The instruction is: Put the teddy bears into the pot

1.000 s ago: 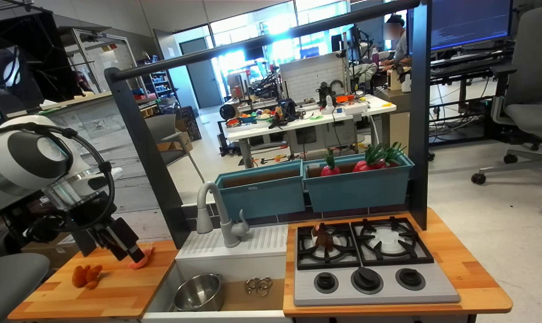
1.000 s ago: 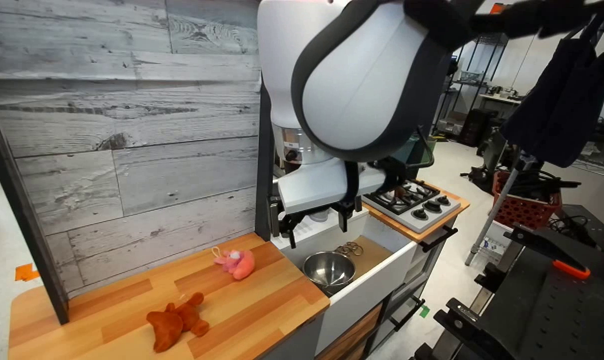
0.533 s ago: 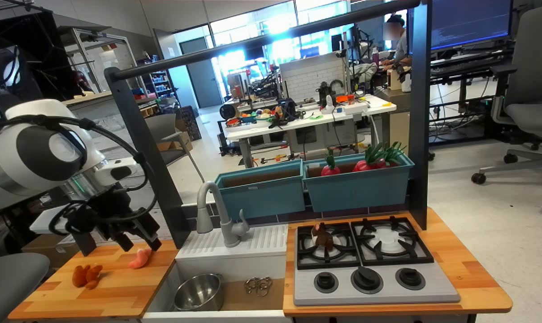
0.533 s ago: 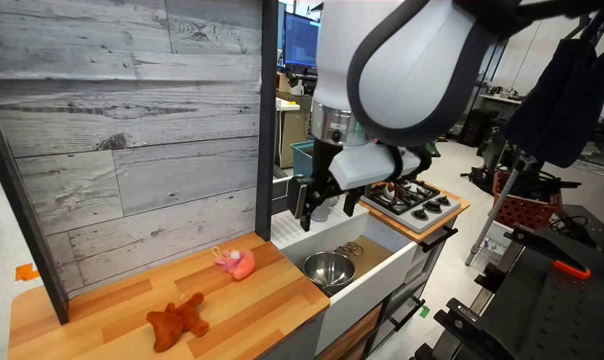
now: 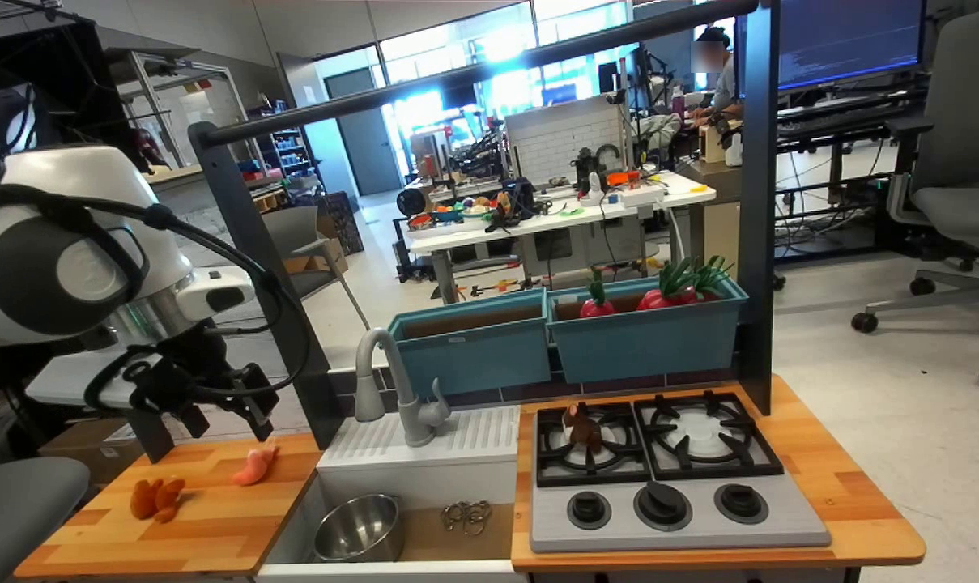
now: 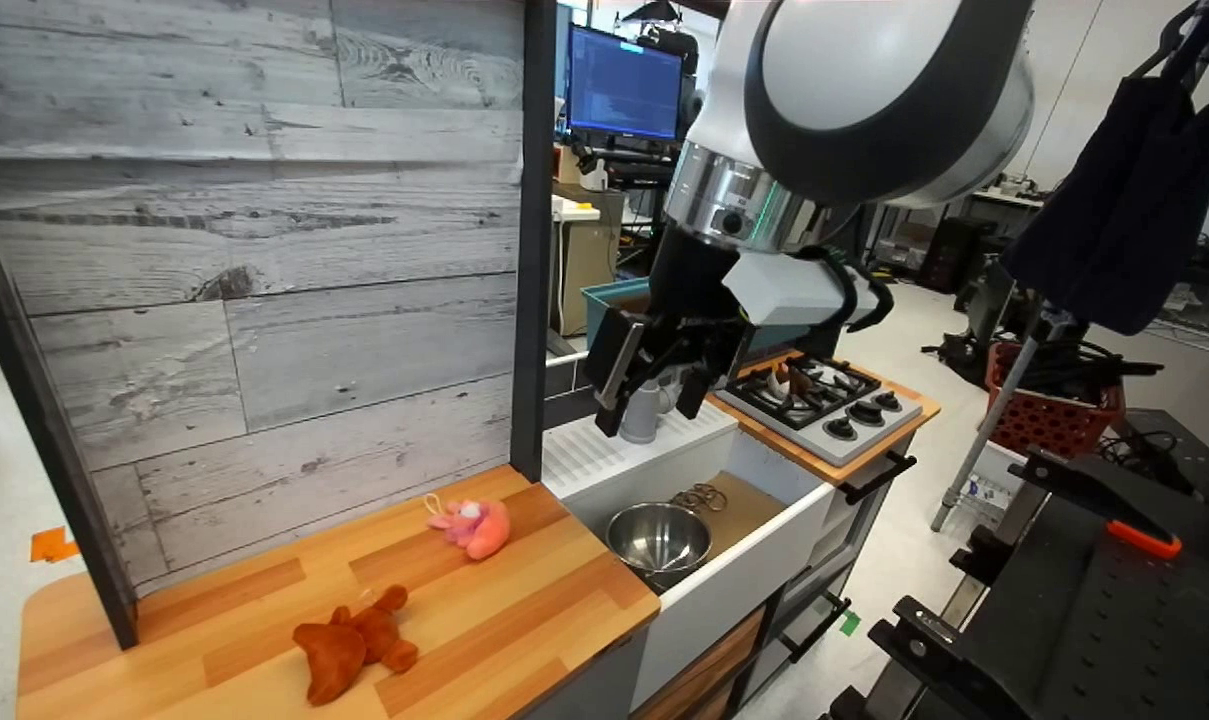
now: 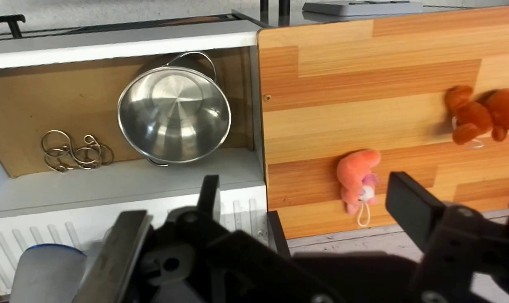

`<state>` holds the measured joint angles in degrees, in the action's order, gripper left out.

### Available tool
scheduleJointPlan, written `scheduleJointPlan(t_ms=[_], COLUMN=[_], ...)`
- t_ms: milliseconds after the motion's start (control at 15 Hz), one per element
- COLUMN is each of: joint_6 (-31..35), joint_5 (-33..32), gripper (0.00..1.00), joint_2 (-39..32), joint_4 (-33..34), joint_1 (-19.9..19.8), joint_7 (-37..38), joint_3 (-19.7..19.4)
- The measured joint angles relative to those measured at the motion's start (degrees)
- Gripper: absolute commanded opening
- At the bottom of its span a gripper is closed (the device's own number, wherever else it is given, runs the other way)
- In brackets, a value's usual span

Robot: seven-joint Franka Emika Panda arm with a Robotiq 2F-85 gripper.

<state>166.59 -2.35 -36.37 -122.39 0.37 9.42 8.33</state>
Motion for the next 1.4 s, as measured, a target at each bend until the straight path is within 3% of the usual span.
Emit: scheduleJointPlan(t_ms=[267,733,1200,1267,1400], joint_6=[-1.99,0.72,4.01,4.01,4.01], joint_5=[0.43,0.38,2.93,3.11,3.40], gripper=[1.00,1.00,0.99,0.75,0.74], joint_2=[-1.03,-13.53,-25.01,-26.05,-27.85], joint_4=[1.10,15.64,26.70,28.08,30.64], joint_1=[1.23,12.36,13.54,13.54,13.56], joint_7=[-1.74,-0.14,2.78,3.06,3.49], joint_3=[-0.42,-5.38,-5.56,-5.64,-5.78])
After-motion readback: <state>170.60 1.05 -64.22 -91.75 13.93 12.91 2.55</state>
